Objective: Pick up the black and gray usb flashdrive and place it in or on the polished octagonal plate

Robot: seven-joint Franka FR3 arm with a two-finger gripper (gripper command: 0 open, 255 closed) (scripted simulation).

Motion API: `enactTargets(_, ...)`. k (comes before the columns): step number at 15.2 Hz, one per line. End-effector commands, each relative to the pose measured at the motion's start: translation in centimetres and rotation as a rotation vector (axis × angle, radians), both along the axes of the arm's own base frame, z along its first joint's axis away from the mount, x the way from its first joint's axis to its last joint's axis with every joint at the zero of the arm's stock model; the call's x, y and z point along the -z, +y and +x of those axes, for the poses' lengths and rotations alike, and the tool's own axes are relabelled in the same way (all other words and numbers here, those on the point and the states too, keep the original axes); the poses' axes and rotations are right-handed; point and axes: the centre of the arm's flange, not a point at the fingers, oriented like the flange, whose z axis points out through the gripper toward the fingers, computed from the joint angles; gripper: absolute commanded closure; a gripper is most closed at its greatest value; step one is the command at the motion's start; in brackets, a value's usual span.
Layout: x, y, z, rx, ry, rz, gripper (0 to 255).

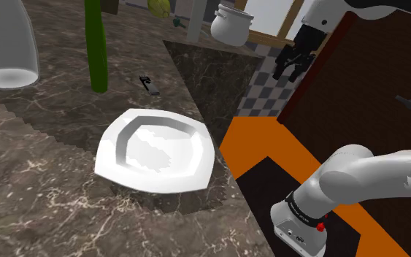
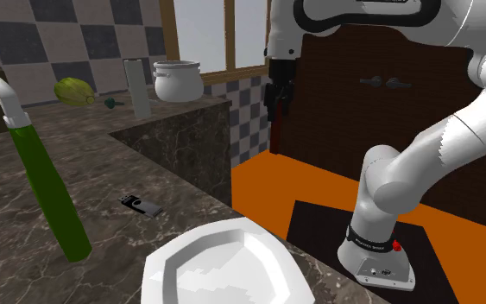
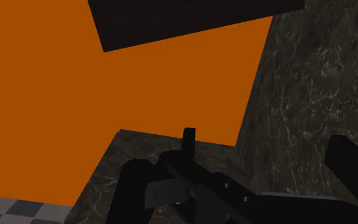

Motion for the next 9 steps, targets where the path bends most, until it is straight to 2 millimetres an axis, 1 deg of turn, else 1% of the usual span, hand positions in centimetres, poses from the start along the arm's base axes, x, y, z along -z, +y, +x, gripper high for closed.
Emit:
enactTargets(1,0.0,0.0,0.0,0.000,0.000,0.000,0)
enactTargets(9,0.2,9.8,4.5,-0.010,0.001,-0.017,0)
